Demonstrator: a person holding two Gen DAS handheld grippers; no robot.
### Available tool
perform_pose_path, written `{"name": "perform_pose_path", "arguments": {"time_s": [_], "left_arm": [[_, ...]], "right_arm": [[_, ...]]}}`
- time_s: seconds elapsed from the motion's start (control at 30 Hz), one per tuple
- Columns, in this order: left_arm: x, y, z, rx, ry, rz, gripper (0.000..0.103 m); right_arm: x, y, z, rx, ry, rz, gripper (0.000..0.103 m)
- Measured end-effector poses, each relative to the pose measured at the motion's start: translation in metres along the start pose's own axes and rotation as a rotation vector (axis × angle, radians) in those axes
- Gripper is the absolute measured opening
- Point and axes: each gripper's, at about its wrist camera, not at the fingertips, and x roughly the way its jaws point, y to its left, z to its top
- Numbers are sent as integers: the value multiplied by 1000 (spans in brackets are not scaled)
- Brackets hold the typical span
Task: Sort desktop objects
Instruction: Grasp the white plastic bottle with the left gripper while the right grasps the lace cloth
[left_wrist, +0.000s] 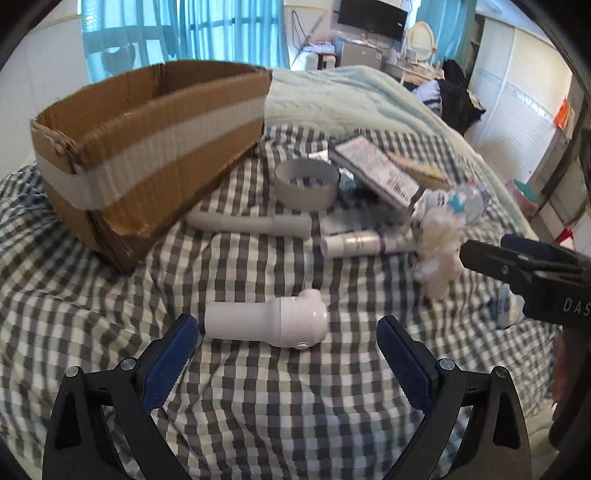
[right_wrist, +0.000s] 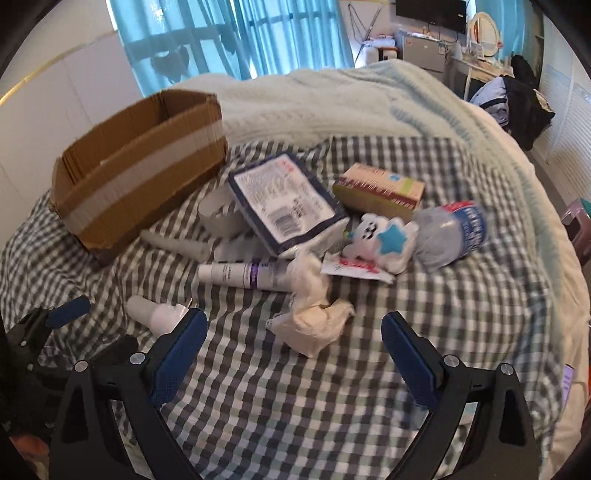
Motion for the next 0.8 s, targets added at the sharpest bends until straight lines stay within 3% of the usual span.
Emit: {"name": "perform_pose_path", "arguments": {"time_s": [0.23, 0.37, 0.53, 0.8], "left_arm": [[31, 14, -9, 19, 5, 35, 100], [46, 19, -12, -23, 33, 2, 100], [58, 12, -11, -2, 13, -39, 103], [85, 22, -6, -67, 95, -44, 103]], "right_arm": [[39, -10, 0, 49, 58, -12, 96], [57, -14, 0, 63, 100, -15, 96], [72, -18, -1, 69, 130, -27, 96], [84, -17, -1, 55, 159, -52, 94]]}}
